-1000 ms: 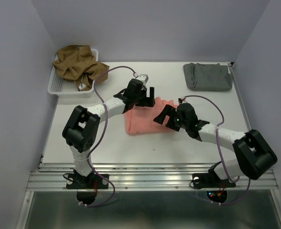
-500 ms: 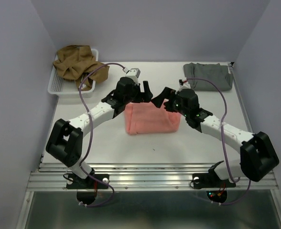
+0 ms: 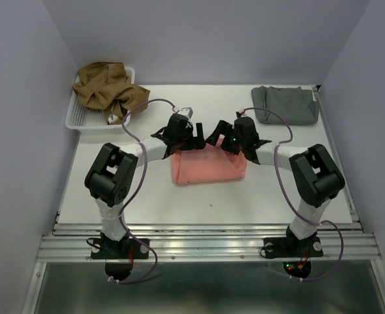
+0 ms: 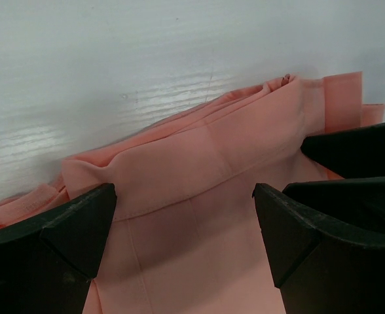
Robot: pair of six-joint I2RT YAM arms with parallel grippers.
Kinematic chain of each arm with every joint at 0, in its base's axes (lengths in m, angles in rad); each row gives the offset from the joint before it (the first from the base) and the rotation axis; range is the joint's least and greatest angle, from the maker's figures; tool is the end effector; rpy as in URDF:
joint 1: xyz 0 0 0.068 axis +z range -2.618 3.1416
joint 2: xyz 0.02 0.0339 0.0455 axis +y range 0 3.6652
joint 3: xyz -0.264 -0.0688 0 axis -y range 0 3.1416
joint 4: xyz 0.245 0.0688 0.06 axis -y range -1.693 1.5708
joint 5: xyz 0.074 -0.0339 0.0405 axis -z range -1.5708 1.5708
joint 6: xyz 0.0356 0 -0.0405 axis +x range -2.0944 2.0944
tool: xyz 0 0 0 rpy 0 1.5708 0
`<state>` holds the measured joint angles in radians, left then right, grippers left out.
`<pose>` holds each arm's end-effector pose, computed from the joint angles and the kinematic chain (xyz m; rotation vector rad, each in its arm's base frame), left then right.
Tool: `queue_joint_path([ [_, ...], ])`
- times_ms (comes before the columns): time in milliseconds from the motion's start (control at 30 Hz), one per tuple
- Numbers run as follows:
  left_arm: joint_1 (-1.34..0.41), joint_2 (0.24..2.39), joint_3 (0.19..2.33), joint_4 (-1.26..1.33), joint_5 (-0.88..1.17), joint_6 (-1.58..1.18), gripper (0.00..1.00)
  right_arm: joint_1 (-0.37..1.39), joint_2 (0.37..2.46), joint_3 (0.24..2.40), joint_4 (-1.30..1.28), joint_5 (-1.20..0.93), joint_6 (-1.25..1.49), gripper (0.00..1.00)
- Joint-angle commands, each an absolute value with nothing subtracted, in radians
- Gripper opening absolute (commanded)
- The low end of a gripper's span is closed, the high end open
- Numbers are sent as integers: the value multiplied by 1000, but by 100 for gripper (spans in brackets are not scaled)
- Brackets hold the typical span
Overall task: Fold and stack the skirts
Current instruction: Fold the skirt, then neatly place the folded skirt to the corner
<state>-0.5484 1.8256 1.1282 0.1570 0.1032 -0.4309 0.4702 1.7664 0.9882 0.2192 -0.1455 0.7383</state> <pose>0.3451 -0.2151 0.2013 0.1921 2.1776 -0.6815 0.3369 0.1770 0.1853 0.2104 2.2393 0.8421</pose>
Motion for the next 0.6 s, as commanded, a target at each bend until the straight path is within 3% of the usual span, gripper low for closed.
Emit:
queue_joint_path([
  [0,-549,1841,1149,178,163,-449,99,454,1815,1023,316,-192,776,100],
  [367,-535,1872,1141,178,164,-440,99,402,1830,974,307,-156,758,100],
  [567,-537,1746,1190,146,152,-411,99,402,1692,1055,151,-146,591,100],
])
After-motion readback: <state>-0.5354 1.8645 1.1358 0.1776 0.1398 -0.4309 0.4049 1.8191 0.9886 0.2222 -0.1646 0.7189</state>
